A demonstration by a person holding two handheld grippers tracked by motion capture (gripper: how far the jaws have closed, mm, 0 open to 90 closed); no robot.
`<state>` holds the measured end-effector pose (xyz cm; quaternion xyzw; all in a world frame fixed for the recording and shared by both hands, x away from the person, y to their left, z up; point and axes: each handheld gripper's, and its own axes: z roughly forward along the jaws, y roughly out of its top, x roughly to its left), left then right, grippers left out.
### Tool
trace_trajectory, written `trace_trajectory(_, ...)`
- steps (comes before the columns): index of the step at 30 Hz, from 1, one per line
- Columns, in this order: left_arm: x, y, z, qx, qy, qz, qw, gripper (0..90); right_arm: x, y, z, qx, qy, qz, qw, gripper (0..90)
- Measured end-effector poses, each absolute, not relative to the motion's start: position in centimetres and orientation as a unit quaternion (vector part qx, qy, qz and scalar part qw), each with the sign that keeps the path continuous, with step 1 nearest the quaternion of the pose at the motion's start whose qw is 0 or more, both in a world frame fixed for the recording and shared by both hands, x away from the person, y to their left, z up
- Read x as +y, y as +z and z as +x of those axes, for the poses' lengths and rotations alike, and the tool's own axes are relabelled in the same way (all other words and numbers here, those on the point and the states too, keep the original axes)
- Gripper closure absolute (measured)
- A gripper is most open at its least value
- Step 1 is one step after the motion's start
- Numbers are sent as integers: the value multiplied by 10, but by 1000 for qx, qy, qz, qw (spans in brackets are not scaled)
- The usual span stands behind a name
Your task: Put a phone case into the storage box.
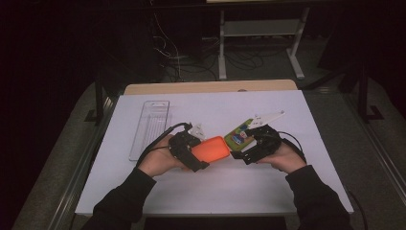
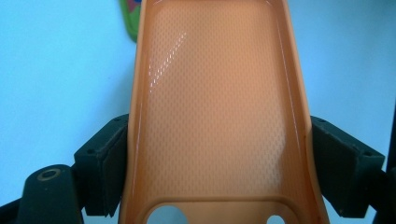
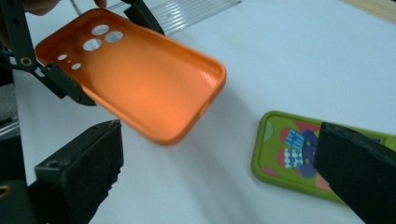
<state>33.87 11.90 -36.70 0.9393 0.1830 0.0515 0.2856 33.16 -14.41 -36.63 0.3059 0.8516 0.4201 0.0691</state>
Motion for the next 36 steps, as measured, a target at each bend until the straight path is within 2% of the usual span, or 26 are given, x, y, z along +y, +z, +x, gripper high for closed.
trace_trajectory(9, 130, -375, 336, 237, 67, 923, 296, 157, -150, -383, 317, 811, 435, 379, 98, 9)
trace_trajectory(15, 140, -378, 337, 258, 58, 916, 302, 157, -150, -401, 306, 795, 433, 409, 113, 9)
trace_trajectory(29, 142, -378, 341, 264, 60, 916, 297, 157, -131, -419, 314, 801, 430, 393, 135, 10)
trace_trajectory(36, 138, -378, 339, 262, 55, 917, 295, 157, -126, -420, 311, 815, 413, 370, 169, 10)
